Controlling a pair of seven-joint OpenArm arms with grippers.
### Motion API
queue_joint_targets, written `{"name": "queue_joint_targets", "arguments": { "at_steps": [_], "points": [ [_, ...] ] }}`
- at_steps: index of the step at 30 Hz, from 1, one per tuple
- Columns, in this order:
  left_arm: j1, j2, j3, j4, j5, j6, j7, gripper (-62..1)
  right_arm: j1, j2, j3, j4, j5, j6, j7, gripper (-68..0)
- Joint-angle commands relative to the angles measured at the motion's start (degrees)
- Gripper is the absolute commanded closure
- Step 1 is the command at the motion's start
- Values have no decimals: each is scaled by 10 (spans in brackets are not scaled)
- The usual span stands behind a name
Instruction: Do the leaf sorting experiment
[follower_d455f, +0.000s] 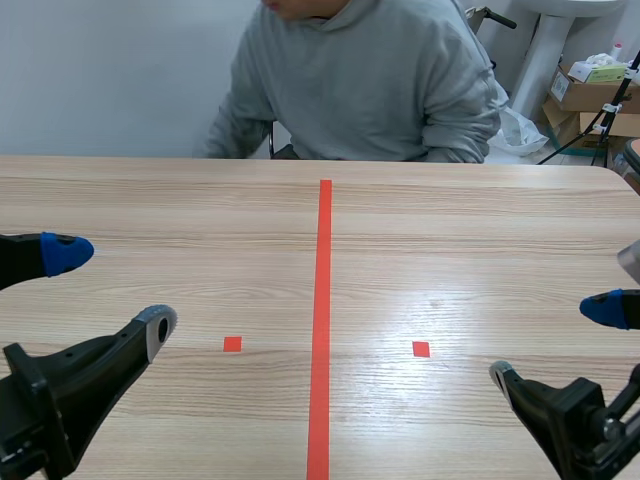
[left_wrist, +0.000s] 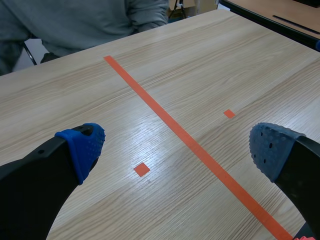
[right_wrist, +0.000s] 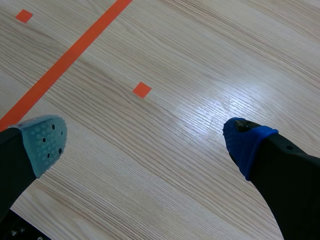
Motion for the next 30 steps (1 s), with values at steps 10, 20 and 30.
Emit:
{"name": "queue_joint_targets", "arguments": {
  "at_steps": [10, 20, 30],
  "points": [
    [1, 3, -4, 3, -7, -2, 29, -622, 4, -12, 7, 7, 1, -2, -24, -654],
    [0, 3, -4, 3, -7, -2, 28, -622, 4, -31, 7, 7, 1, -2, -24, -654],
    [0, 3, -4, 3, -7, -2, 28, -622, 4, -31, 7, 7, 1, -2, -24, -654]
  ]
}}
